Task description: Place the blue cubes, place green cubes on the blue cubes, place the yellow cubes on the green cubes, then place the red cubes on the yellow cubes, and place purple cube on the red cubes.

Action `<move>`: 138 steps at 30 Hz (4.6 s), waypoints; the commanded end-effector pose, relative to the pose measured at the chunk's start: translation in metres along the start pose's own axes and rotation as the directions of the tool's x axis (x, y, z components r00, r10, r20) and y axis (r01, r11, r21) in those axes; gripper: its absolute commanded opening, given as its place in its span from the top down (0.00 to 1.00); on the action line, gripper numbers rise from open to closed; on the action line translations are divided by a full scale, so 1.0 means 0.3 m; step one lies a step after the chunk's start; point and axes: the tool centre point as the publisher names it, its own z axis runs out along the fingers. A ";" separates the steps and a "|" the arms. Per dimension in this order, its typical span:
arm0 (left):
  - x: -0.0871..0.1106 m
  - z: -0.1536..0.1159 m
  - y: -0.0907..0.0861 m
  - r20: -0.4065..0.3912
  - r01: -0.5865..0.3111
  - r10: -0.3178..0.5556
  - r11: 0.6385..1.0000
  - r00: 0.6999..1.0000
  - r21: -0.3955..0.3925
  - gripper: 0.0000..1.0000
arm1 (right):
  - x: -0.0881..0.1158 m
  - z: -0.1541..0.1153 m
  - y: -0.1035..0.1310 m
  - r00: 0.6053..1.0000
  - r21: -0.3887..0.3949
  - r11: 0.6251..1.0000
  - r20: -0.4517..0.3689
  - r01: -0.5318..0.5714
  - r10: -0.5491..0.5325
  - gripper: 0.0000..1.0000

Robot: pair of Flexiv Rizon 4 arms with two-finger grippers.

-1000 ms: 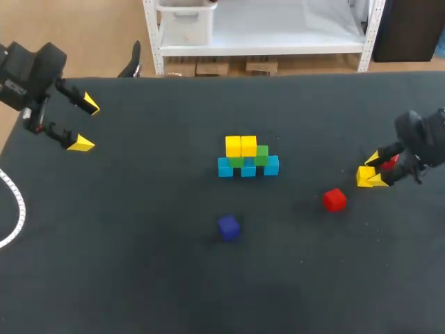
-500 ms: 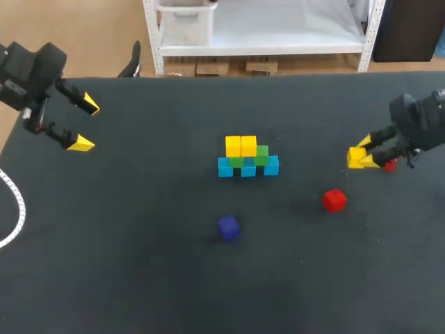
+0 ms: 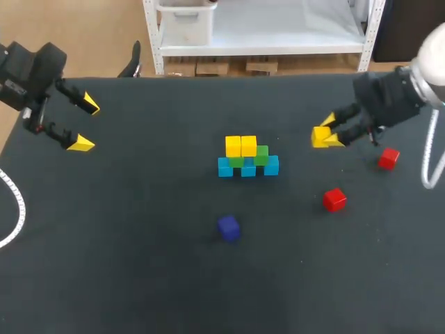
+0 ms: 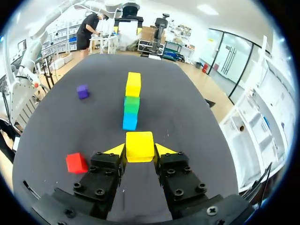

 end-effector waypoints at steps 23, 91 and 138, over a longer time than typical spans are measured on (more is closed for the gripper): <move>0.004 -0.001 -0.001 0.003 -0.003 0.003 1.000 1.000 -0.002 0.00 | -0.209 0.173 0.015 1.000 -0.008 1.000 -0.017 0.007 -0.007 1.00; 0.004 -0.001 -0.001 0.003 -0.003 0.003 1.000 1.000 -0.002 0.00 | -0.239 0.260 0.048 0.997 -0.007 0.998 -0.039 -0.068 0.068 1.00; 0.004 -0.001 -0.001 0.003 -0.003 0.003 1.000 1.000 -0.002 0.00 | -0.230 0.277 0.044 0.996 -0.028 0.996 -0.048 -0.083 0.081 0.75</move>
